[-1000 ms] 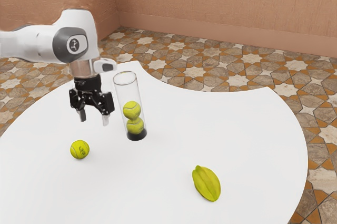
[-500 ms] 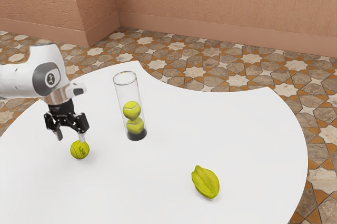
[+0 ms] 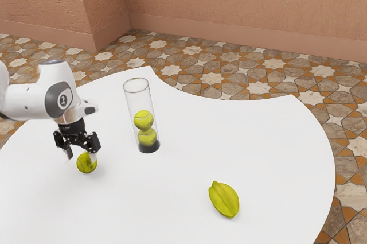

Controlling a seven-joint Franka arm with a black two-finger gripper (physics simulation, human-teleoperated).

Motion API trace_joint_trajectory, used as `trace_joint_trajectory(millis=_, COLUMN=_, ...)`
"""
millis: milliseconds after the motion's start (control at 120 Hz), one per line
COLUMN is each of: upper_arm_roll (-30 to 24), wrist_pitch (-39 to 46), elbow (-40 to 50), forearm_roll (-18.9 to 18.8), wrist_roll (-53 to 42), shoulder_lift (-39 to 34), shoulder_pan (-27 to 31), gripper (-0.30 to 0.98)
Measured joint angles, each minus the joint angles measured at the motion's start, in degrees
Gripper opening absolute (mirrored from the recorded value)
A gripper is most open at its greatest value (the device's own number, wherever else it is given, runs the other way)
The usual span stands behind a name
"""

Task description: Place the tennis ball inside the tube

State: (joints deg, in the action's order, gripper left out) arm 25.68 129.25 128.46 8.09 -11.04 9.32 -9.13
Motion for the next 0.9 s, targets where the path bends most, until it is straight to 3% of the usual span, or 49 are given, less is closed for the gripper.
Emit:
trace_joint_trajectory(millis=292, upper_arm_roll=0.07, wrist_pitch=4.27, elbow=-1.22, forearm_roll=4.04, wrist_roll=-1.89, shoulder_lift=5.34, shoulder_pan=0.18, gripper=0.67)
trace_joint_trajectory(millis=642, upper_arm_roll=0.07, wrist_pitch=5.58, elbow=-0.38, forearm_roll=5.87, wrist_roll=-3.27, shoulder_lift=7.51, shoulder_pan=-0.02, gripper=0.67)
trace_joint_trajectory(millis=900, upper_arm_roll=0.08, wrist_pitch=5.88, elbow=-0.41, forearm_roll=5.84, wrist_roll=-3.62, shoulder_lift=7.40, shoulder_pan=-0.39, gripper=0.41)
